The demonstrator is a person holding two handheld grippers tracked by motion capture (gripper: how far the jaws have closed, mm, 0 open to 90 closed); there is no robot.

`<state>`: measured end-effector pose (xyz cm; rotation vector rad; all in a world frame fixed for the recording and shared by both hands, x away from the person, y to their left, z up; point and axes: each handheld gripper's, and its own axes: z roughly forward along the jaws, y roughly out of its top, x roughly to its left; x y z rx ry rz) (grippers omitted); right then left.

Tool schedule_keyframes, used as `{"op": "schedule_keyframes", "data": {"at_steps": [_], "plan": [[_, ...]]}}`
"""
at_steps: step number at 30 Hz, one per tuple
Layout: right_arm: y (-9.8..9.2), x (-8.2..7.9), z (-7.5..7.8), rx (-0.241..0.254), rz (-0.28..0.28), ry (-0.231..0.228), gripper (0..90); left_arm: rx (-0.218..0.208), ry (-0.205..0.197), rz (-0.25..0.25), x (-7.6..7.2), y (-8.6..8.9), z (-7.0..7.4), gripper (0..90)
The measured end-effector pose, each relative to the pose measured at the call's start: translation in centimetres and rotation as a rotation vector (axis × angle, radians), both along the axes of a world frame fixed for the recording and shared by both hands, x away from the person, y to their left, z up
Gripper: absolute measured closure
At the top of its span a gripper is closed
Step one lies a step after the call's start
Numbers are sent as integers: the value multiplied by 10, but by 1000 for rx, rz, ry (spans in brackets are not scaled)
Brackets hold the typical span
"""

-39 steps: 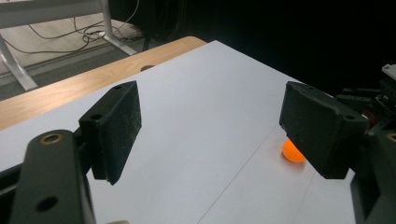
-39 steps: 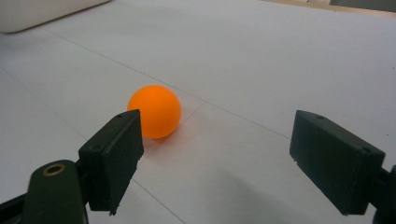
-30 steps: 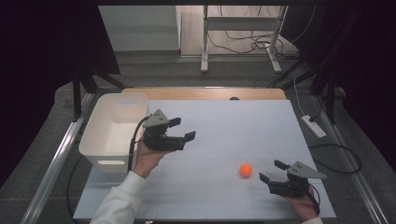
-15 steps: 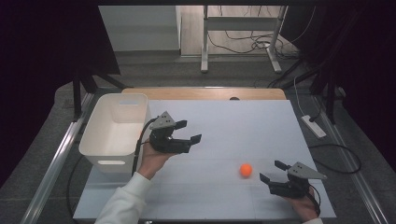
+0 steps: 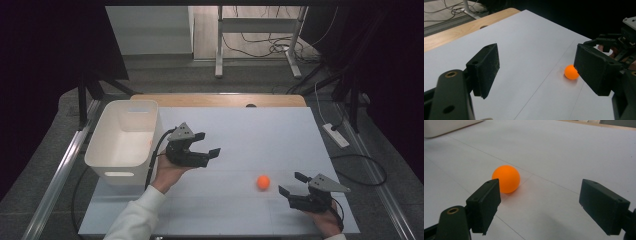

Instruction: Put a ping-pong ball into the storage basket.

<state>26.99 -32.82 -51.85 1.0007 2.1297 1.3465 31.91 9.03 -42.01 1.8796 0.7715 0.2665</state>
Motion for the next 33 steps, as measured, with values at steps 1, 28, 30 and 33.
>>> {"op": "schedule_keyframes", "data": {"at_steps": [1,28,30,33], "plan": [[0,0,0,-1,-2,0,173,-2,1,-1,0,-1,-1,213],[-1,-1,1,-1,-4,-3,173,31,17,-61,0,-28,-12,211],[-1,-1,1,-1,-4,-4,173,29,18,-65,0,-30,-12,211],[-1,-1,1,-1,-4,-4,173,28,20,-72,0,-33,-14,211]]}}
